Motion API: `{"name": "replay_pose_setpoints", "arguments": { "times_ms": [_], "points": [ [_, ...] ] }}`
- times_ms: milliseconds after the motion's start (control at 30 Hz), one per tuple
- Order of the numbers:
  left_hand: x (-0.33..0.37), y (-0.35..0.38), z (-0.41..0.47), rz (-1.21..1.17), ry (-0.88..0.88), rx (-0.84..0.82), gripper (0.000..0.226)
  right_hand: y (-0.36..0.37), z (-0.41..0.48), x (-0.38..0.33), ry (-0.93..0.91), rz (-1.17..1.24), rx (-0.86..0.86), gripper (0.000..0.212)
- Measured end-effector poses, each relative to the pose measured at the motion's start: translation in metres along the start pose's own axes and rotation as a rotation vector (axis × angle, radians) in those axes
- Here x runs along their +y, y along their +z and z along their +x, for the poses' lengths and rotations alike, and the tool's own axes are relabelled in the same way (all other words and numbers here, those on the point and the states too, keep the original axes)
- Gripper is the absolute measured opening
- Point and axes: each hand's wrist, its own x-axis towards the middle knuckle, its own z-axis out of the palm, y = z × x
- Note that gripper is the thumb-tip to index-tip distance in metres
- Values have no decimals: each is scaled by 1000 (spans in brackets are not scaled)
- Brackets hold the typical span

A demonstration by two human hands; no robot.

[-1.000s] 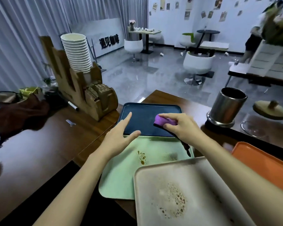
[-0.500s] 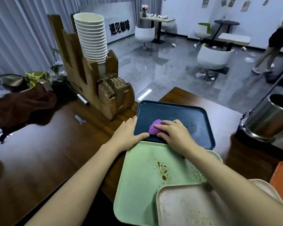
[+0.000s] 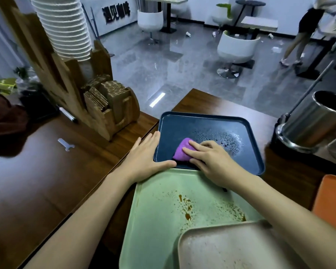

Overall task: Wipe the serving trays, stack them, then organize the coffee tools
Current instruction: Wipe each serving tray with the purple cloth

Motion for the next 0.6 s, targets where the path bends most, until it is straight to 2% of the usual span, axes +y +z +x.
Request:
{"name": "replay_pose_setpoints", "arguments": {
  "times_ms": [133, 367, 467, 600],
  "points": [
    [-4, 4, 3, -4, 8, 1, 128, 1, 31, 2, -71, -56, -19, 39],
    [-3, 4, 2, -30, 3, 6, 124, 6, 113, -4, 105, 37, -11, 43],
    [-2, 2, 3, -22, -6, 1, 118, 7, 104, -11, 28, 14, 18, 43],
    [0, 0, 1, -16, 1, -4, 116, 6, 67, -18, -96, 47, -52, 44]
  ]
}}
